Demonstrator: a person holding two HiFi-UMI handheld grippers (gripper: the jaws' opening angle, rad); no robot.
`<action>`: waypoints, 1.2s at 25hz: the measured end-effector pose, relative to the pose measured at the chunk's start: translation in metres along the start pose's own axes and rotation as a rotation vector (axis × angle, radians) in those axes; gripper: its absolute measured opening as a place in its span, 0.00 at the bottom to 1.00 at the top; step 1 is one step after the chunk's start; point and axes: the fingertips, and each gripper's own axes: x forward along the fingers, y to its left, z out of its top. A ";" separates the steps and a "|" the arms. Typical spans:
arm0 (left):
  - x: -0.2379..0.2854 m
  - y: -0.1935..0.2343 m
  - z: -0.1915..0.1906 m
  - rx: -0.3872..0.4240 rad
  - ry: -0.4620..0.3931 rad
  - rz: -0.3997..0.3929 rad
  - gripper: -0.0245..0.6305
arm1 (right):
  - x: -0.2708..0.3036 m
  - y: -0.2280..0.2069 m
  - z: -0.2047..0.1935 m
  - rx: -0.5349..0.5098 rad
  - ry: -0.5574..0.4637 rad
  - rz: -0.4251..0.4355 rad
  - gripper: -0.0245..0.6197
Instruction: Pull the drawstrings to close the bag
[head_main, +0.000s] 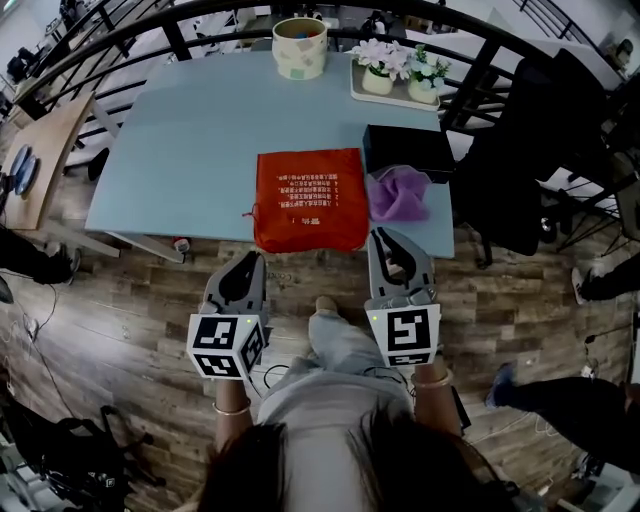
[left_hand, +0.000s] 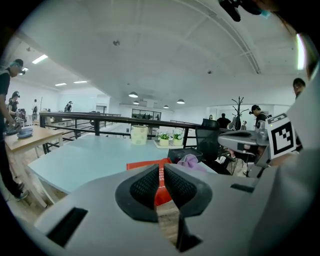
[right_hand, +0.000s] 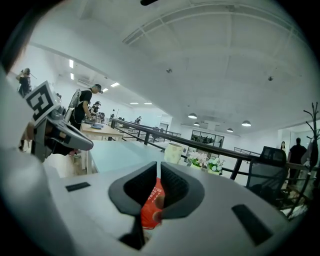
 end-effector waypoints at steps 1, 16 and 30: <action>0.005 0.002 -0.001 -0.006 0.009 -0.002 0.07 | 0.004 -0.003 -0.005 -0.002 0.011 0.000 0.08; 0.059 0.036 -0.045 -0.092 0.158 0.030 0.13 | 0.037 0.003 -0.093 -0.069 0.229 0.110 0.10; 0.098 0.061 -0.118 -0.217 0.302 0.059 0.17 | 0.056 0.037 -0.187 -0.219 0.416 0.254 0.21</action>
